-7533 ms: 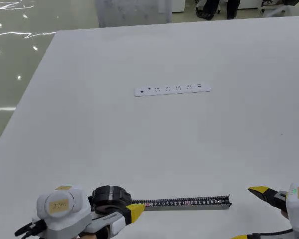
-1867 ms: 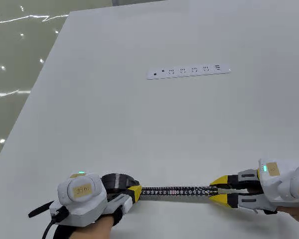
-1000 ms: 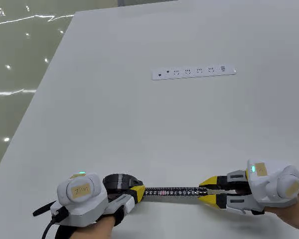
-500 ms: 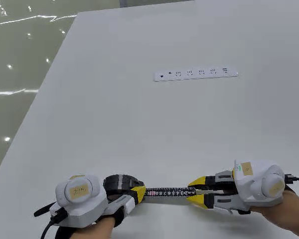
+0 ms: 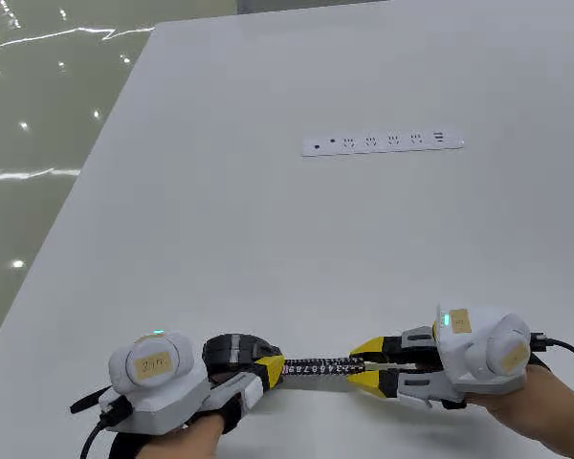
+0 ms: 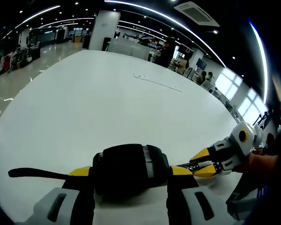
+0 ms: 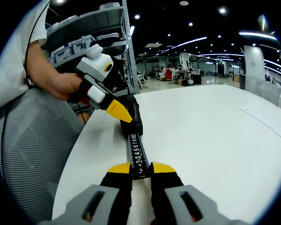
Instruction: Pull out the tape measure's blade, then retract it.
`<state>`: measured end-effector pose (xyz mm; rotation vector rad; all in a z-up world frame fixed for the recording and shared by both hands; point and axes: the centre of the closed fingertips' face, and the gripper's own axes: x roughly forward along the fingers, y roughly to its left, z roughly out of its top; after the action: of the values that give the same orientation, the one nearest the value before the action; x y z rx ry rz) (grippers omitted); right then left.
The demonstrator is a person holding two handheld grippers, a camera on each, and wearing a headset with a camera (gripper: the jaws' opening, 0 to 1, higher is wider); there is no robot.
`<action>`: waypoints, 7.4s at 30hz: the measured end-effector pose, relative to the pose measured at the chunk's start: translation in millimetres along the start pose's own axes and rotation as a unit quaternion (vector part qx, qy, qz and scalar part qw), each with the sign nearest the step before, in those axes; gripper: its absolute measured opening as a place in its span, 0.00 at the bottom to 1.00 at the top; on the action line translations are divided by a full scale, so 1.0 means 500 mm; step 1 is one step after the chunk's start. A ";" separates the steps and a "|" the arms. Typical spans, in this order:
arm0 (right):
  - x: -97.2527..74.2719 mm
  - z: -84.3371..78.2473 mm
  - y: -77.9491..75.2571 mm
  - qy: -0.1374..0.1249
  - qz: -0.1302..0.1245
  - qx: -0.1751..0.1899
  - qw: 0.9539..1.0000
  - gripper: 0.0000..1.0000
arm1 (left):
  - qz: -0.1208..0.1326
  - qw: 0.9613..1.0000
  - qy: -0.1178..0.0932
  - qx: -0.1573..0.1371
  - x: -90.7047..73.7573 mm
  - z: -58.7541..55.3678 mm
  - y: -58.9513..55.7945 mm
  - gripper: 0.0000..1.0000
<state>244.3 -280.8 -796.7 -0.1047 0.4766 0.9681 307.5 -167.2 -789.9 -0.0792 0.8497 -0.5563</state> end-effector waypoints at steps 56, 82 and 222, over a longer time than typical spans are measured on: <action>0.019 0.006 0.010 0.021 0.011 -0.027 0.999 0.12 | 0.011 1.000 -0.003 0.012 0.001 -0.001 0.003 0.60; 0.047 0.011 0.019 0.016 0.013 -0.033 0.999 0.13 | 0.014 0.999 -0.008 0.028 0.001 -0.001 0.005 0.58; -0.094 0.066 0.049 0.029 -0.100 0.072 0.992 0.77 | -0.174 0.961 0.001 0.213 -0.148 0.030 0.054 0.81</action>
<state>213.4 -293.1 -743.6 -0.0485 0.5778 0.7342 291.2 -109.9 -736.3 0.1706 0.7051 -1.0600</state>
